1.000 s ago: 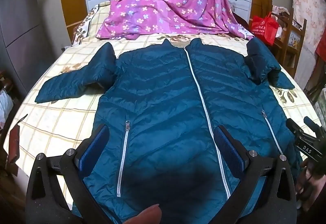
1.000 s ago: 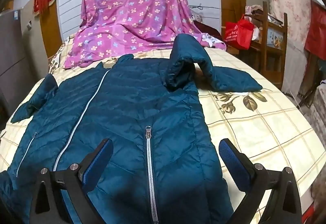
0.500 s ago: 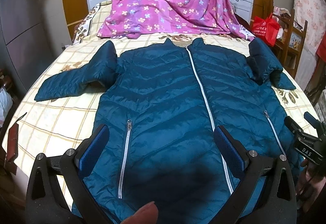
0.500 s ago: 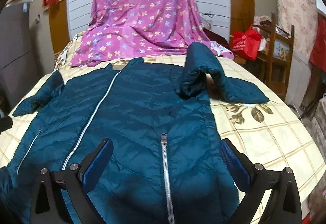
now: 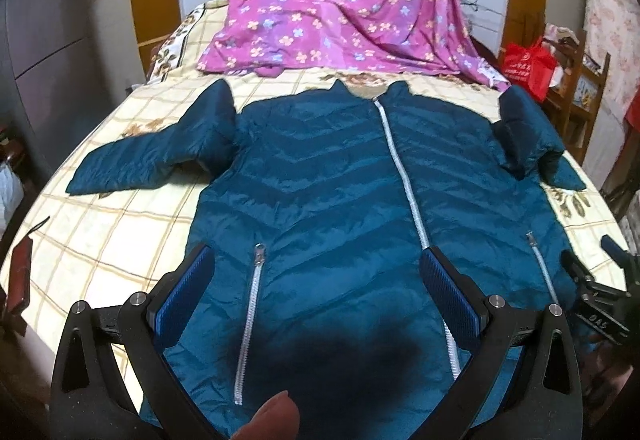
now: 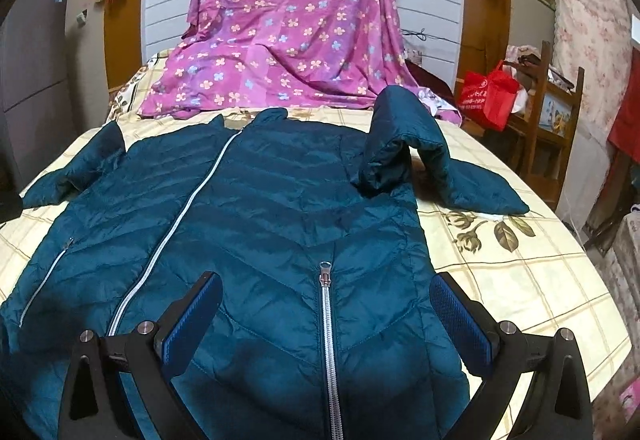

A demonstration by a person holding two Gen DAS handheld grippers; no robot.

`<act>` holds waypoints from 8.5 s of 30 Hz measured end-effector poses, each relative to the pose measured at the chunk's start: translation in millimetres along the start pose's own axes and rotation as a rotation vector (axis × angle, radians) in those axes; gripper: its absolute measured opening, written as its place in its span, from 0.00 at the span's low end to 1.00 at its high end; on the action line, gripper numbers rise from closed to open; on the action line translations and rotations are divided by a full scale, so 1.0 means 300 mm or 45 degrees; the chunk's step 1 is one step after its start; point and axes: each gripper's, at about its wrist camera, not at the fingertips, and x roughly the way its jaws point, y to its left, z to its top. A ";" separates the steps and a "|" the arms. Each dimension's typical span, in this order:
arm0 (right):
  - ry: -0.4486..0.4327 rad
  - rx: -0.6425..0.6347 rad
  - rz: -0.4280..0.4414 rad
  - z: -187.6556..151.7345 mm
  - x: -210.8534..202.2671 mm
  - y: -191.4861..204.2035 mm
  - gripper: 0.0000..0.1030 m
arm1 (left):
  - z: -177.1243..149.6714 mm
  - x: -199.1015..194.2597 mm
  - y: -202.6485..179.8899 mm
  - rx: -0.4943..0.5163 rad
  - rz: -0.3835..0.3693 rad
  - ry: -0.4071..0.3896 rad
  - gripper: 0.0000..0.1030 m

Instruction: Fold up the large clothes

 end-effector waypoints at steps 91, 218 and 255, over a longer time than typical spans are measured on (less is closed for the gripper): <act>-0.009 -0.147 -0.116 0.010 0.021 0.094 1.00 | -0.059 0.195 0.108 -0.024 -0.055 0.014 1.00; 0.107 -0.172 -0.040 -0.040 0.048 0.088 1.00 | -0.044 0.257 0.070 0.057 -0.023 0.206 0.99; 0.097 0.051 0.028 0.037 0.104 0.077 1.00 | 0.318 0.527 1.218 -0.416 0.455 0.207 0.94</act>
